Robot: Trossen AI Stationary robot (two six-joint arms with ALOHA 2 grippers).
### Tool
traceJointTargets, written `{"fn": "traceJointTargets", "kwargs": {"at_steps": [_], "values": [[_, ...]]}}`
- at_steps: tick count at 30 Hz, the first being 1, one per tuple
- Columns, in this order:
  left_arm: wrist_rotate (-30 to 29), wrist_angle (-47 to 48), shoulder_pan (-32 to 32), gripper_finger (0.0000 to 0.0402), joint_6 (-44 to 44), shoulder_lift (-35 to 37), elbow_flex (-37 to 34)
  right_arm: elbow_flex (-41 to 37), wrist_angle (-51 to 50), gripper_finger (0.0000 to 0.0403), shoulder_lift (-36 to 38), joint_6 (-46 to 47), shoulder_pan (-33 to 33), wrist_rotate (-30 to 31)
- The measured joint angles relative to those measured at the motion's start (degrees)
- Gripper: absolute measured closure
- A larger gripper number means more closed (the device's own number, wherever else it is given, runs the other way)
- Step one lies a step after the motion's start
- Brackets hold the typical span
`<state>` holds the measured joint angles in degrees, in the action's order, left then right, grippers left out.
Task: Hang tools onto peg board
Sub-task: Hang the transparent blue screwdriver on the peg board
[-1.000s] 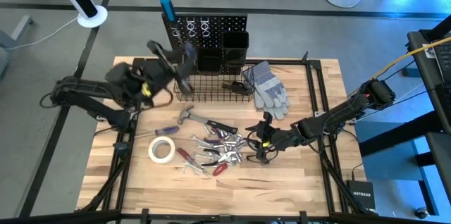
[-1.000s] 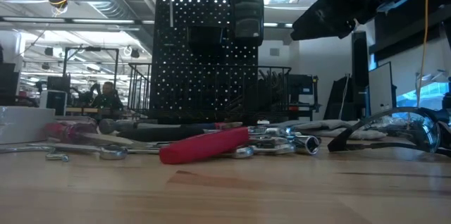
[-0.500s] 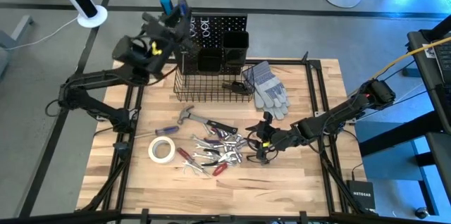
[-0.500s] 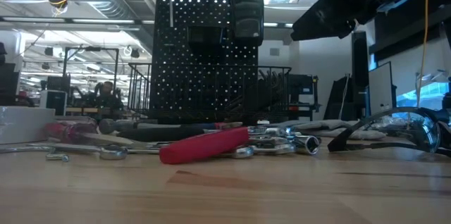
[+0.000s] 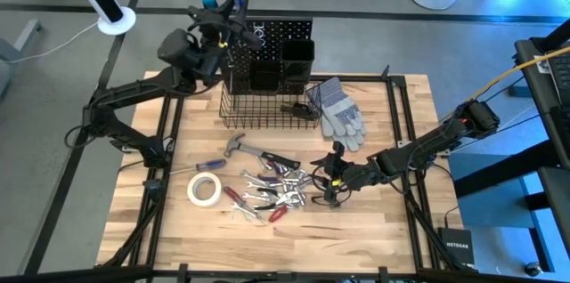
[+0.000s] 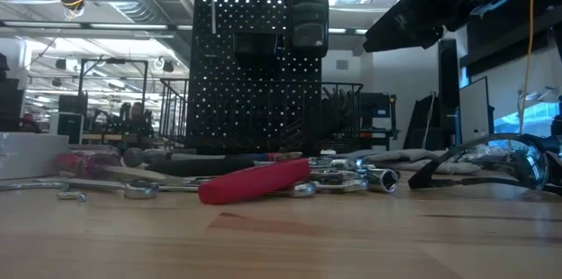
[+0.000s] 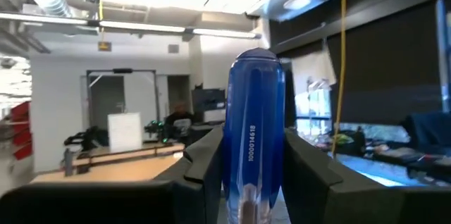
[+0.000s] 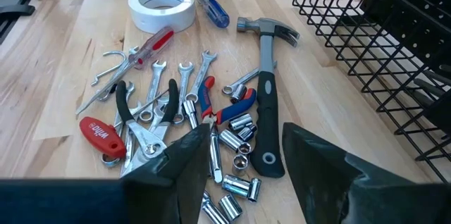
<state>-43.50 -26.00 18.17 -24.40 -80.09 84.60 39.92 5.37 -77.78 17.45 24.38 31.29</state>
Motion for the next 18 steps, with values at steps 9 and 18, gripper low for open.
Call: {"fn": "traceJointTargets", "kwargs": {"at_steps": [9,18], "values": [[-3.4,1.1,2.5,0.0297,3.0,-0.9,0.0,0.0,0.1,0.0219,0.0,0.0,0.0,0.1],[-5.2,6.6,2.8,0.0294,5.2,-1.3,0.0,0.0,-0.9,0.0219,0.0,0.1,0.0,0.2]]}}
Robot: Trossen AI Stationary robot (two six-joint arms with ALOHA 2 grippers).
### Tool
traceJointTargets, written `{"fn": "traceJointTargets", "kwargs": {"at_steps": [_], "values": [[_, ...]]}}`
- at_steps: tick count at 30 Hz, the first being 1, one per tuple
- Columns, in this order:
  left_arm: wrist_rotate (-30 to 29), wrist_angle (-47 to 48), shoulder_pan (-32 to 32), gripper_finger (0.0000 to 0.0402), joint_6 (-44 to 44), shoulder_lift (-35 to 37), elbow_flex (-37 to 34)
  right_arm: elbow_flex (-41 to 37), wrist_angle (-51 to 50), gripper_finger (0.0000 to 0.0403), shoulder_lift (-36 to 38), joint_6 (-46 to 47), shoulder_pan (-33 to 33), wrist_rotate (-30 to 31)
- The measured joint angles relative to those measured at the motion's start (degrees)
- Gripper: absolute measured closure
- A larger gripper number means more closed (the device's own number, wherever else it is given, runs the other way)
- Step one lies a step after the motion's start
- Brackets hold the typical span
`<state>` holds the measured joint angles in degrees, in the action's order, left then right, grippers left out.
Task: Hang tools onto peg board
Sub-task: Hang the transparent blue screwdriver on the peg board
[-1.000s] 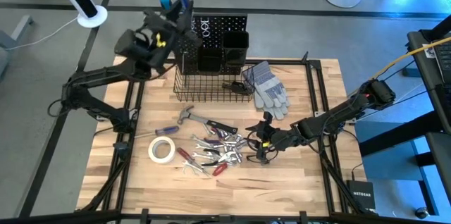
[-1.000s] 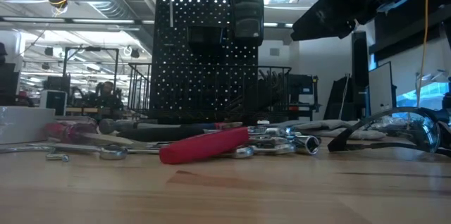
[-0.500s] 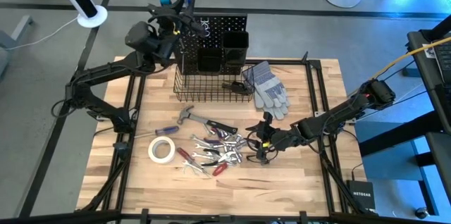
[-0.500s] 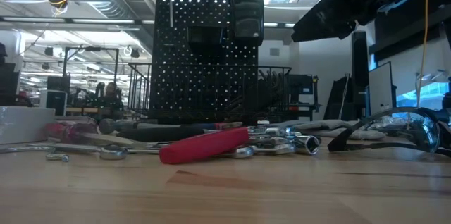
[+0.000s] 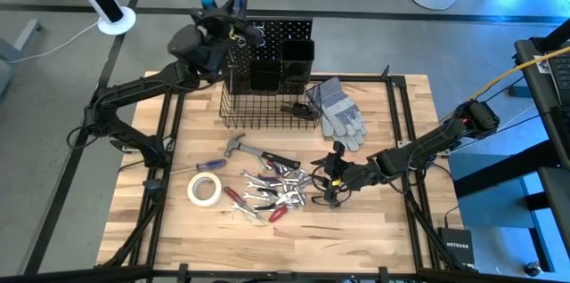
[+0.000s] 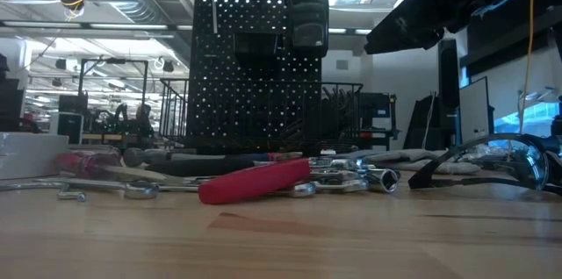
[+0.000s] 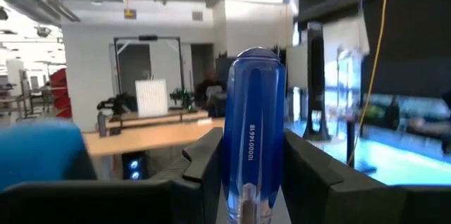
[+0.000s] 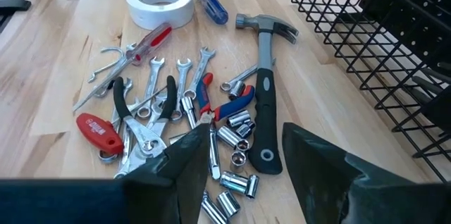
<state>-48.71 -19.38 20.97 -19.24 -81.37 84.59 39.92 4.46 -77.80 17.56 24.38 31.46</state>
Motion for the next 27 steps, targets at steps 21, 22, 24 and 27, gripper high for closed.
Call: {"fn": "traceJointTargets", "kwargs": {"at_steps": [21,22,24,27], "values": [[-0.6,11.0,0.2,0.0272,7.2,-0.2,0.0,0.0,0.0,0.0219,0.0,0.2,0.0,0.0],[-0.6,11.7,0.2,0.0268,7.1,-0.2,0.0,0.0,0.0,0.0219,0.0,0.2,0.0,0.0],[-0.6,12.0,0.2,0.0262,7.0,-0.2,0.0,0.0,0.1,0.0219,0.0,0.2,0.0,0.0],[-0.6,11.9,0.2,0.0255,7.1,0.0,0.0,0.0,0.1,0.0219,0.0,0.2,0.0,0.0]]}}
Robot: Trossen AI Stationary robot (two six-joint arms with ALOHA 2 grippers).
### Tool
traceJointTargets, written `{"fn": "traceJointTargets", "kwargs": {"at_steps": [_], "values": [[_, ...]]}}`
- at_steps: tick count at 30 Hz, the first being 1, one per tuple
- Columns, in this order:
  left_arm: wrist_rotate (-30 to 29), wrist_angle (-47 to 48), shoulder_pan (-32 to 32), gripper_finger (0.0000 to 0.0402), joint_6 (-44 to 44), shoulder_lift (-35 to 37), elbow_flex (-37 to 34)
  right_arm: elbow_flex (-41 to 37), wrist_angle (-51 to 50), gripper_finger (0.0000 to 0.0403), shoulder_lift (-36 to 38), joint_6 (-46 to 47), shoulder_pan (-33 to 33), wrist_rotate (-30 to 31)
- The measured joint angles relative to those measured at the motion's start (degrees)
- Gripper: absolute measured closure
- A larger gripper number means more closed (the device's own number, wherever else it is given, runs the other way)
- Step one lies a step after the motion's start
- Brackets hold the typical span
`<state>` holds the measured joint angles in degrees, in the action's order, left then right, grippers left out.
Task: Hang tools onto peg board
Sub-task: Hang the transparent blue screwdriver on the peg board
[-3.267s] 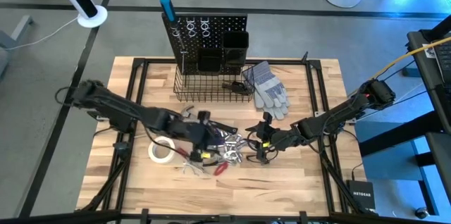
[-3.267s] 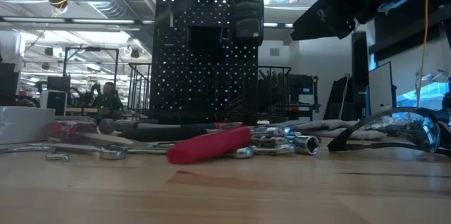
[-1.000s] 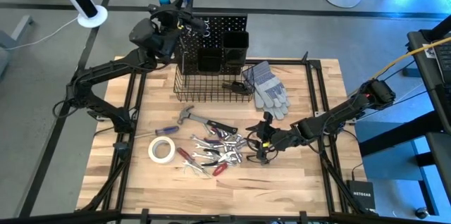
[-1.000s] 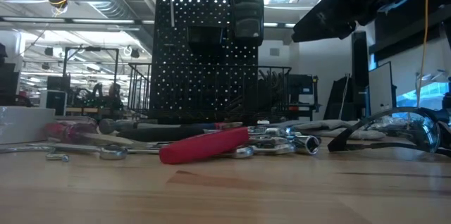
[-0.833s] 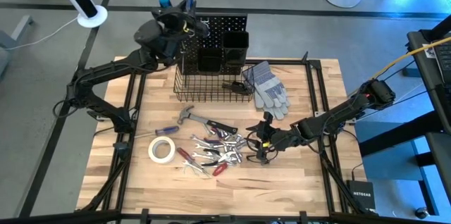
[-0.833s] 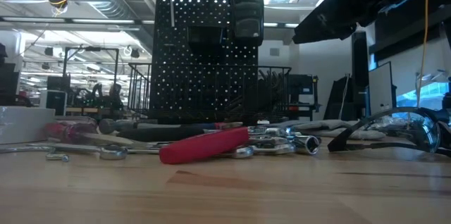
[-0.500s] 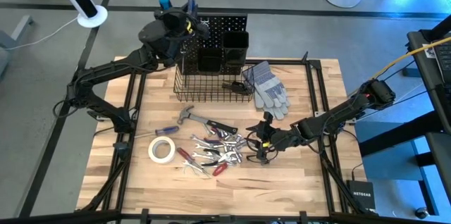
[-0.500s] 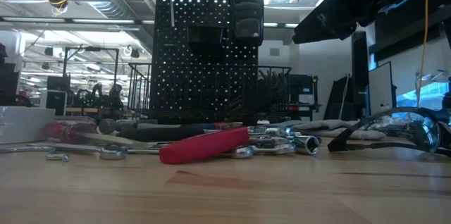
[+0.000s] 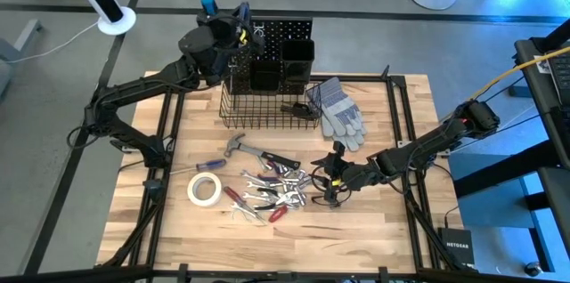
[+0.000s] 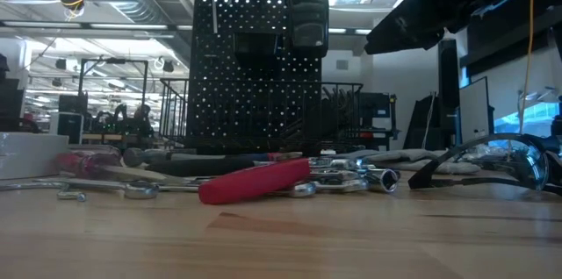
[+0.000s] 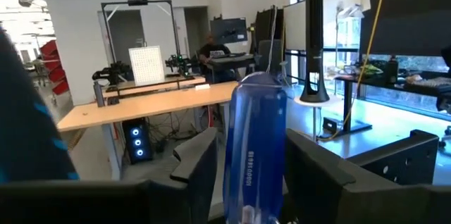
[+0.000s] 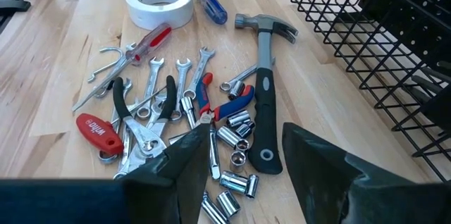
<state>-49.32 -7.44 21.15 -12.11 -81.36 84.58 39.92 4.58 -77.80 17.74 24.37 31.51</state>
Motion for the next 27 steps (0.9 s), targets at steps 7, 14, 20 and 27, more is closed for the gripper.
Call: {"fn": "traceJointTargets", "kwargs": {"at_steps": [7,14,20,27], "values": [[0.0,-0.7,0.0,0.0232,0.1,0.7,0.0,0.0,0.0,0.0219,0.0,0.0,0.0,0.0],[0.0,-1.0,-1.2,0.0223,-3.7,2.2,0.0,0.0,0.0,0.0219,0.0,0.0,0.0,-0.2],[0.7,-2.4,-4.2,0.0225,-8.1,4.5,0.0,0.0,0.0,0.0219,0.0,0.0,0.0,-0.5],[7.8,2.4,-10.7,0.0229,-11.7,7.6,0.0,0.0,0.1,0.0219,0.0,0.0,0.0,-0.5]]}}
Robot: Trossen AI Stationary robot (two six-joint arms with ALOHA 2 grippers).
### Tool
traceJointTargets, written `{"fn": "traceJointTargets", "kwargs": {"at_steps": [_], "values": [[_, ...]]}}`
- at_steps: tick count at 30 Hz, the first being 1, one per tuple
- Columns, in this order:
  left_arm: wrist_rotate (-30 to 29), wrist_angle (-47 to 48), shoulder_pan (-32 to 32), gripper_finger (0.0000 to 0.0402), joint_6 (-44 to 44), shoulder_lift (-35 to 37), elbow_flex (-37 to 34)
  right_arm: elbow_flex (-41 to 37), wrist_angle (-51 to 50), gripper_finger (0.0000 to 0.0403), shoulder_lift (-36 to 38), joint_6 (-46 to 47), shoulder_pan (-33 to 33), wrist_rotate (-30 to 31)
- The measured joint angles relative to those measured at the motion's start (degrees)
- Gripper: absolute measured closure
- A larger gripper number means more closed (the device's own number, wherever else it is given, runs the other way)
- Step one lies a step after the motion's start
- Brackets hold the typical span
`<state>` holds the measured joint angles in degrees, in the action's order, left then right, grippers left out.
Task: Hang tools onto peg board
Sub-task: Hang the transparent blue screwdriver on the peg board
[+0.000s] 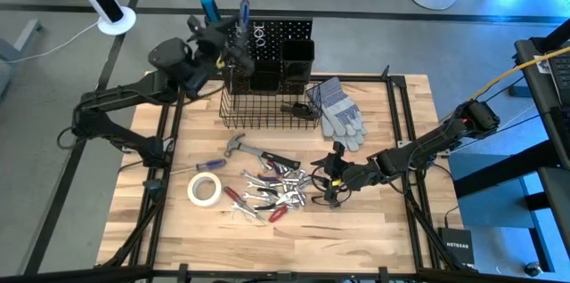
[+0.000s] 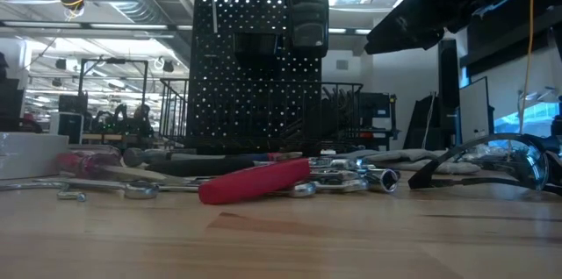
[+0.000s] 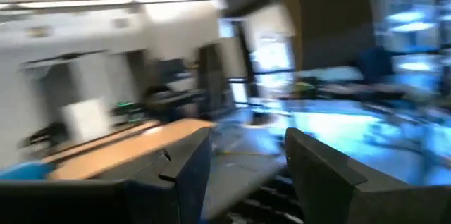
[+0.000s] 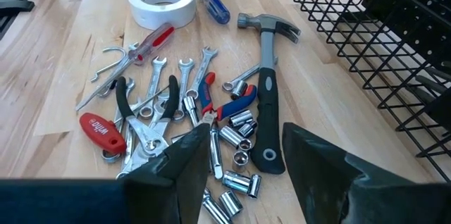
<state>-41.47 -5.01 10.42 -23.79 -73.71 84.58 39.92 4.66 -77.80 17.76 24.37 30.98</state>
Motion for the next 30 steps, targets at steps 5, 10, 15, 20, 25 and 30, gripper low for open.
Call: {"fn": "traceJointTargets", "kwargs": {"at_steps": [5,10,15,20,25,30], "values": [[20.0,18.9,-5.5,0.0229,6.0,4.3,0.0,0.0,0.1,0.0219,0.0,0.0,0.0,-1.1],[34.4,40.7,-11.6,0.0229,15.0,6.6,-0.3,0.0,4.5,0.0219,0.0,0.0,0.0,-1.6],[31.7,42.1,-20.8,0.0229,20.9,9.1,-9.6,0.0,8.6,0.0219,0.0,0.0,0.0,-1.6],[22.1,28.3,-28.6,0.0229,24.7,13.7,-24.3,0.1,15.4,0.0219,0.0,-2.6,-0.2,0.0],[16.8,14.5,-31.9,0.0229,25.3,17.2,-37.2,2.2,19.6,0.0219,0.0,-7.9,-2.3,0.0],[12.9,4.9,-31.7,0.0229,27.1,19.2,-47.5,8.2,18.9,0.0219,-0.2,-11.6,-6.5,0.5]]}}
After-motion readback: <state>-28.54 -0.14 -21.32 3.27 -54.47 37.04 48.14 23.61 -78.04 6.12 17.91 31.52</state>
